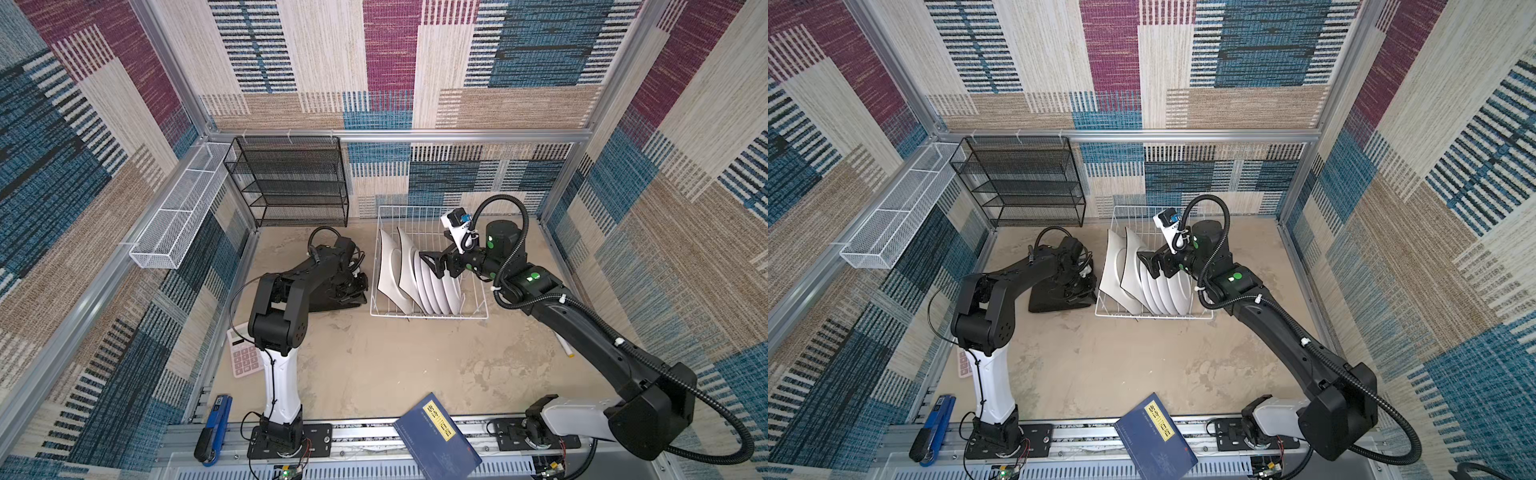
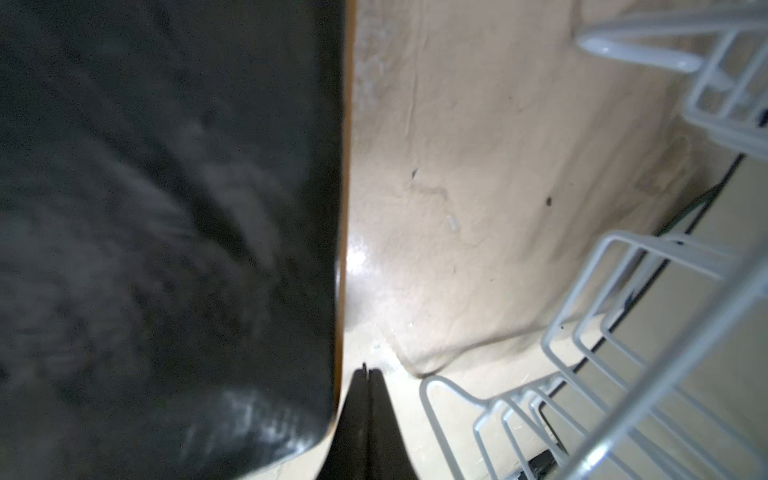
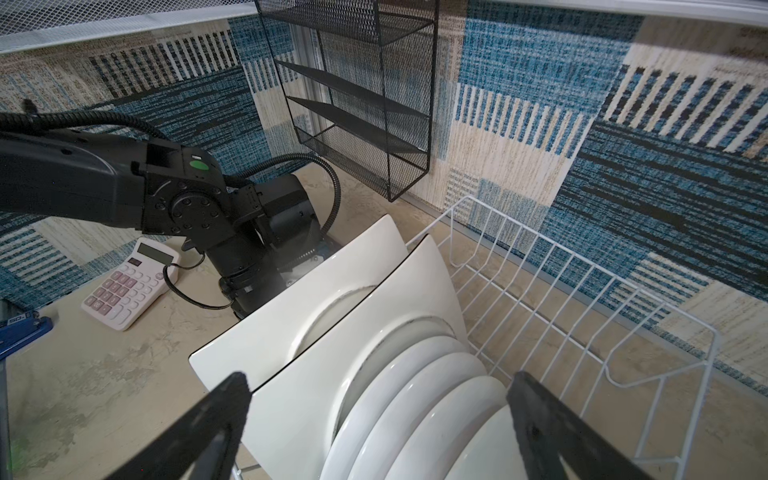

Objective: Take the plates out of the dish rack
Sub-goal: 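Raise the left gripper and reach it toward the white plates in the rack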

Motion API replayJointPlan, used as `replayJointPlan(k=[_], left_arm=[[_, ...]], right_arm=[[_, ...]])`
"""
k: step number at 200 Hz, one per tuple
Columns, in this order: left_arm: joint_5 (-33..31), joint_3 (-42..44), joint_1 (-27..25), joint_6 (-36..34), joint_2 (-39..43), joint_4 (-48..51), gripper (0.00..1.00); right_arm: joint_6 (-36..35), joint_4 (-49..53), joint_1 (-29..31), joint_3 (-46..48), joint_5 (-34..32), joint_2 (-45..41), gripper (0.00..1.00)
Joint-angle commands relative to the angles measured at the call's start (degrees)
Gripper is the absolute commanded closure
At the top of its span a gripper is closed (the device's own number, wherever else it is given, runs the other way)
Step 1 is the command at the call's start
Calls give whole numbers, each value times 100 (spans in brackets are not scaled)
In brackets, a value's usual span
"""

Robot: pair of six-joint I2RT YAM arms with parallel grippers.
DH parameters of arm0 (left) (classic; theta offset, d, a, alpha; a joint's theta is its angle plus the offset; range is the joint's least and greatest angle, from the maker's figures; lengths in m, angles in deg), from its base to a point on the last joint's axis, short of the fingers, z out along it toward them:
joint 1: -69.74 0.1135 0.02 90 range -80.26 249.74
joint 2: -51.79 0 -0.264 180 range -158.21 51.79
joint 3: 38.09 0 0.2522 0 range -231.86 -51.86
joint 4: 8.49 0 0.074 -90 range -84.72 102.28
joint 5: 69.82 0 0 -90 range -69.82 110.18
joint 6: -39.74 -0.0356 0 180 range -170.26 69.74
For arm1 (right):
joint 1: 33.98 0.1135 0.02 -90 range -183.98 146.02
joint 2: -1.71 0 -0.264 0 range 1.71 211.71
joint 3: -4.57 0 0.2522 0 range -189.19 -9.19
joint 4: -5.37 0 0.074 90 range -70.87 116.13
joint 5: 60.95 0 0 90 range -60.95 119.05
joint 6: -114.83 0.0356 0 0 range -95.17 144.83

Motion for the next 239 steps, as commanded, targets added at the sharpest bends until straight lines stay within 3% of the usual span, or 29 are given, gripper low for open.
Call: replayJointPlan(k=[1,58,122,166,239], left_arm=[[250,-105,8,-92,251,76,100],[230,-458,3,-2,1403,70,65],[537,-975,-168,77,2023,52,33],[528,-1004,-467,85,2055,54,26],[299,-1132,-609,254,1537,213,32]], right_arm=[[-4,-144,8,-119,16,54,1],[39,-149,11,-85,-37,5,1],[-128,12,14,-13,-340,-157,1],[-171,98,2,-14,-390,-204,1],[-187,22,4,-288,-368,-170,1]])
